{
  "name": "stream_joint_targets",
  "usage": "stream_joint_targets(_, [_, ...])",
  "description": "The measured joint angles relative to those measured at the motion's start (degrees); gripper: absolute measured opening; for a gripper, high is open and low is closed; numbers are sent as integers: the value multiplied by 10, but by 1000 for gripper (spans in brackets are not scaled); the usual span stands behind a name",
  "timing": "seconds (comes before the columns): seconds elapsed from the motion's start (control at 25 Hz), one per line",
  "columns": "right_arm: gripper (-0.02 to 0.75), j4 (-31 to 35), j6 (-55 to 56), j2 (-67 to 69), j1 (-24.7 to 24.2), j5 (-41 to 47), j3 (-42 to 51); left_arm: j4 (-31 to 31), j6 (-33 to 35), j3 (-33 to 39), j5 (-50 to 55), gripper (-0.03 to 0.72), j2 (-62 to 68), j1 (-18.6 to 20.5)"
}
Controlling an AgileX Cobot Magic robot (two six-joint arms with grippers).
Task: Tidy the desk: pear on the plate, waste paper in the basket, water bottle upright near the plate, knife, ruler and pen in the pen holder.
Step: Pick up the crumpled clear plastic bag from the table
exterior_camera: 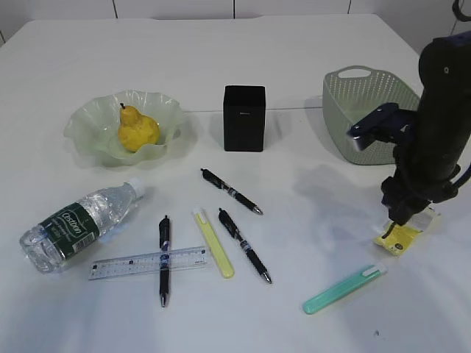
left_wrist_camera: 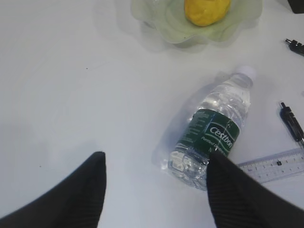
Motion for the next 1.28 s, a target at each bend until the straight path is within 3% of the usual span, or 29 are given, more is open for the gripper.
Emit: stream_joint_targets(1.28, [497,-22,5,65,-13,-45,-2,2,0,0,8,456,0,0])
